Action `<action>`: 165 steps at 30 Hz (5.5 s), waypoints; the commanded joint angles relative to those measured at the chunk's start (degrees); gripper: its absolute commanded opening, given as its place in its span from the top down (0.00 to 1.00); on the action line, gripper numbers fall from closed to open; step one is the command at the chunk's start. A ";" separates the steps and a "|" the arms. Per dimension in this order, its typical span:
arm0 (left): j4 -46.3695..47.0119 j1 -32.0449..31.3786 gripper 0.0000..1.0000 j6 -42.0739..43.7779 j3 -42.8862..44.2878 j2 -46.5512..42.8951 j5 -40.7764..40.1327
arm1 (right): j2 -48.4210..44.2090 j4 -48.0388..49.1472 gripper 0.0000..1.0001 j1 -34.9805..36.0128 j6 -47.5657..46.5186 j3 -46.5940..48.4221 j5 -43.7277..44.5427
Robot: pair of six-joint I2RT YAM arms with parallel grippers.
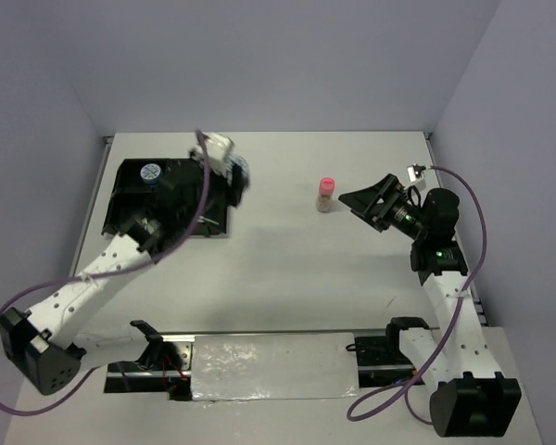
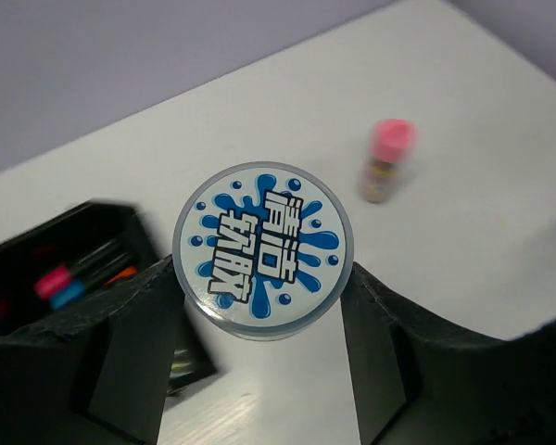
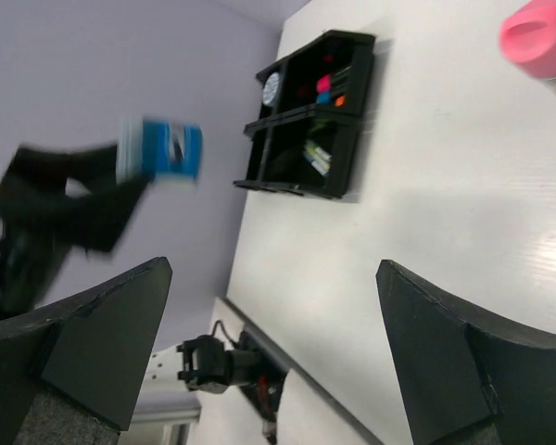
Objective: Sort the stationery into containers
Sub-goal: Place the stationery in the storage box, then pick up the stationery from the center of the board, then place the stationery in the storage box.
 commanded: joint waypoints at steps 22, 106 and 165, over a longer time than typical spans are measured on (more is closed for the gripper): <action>-3.73 49.60 1.00 -17.45 31.19 41.36 -27.45 | -18.94 -5.15 0.00 -1.12 -9.43 -5.16 -10.60; -19.54 36.33 0.01 -17.28 -9.33 -9.53 9.03 | 49.69 -7.17 0.15 21.91 -39.66 29.90 56.27; -17.87 5.02 1.00 -6.28 13.53 16.06 19.23 | 12.01 6.79 0.00 6.39 -10.16 7.16 -10.95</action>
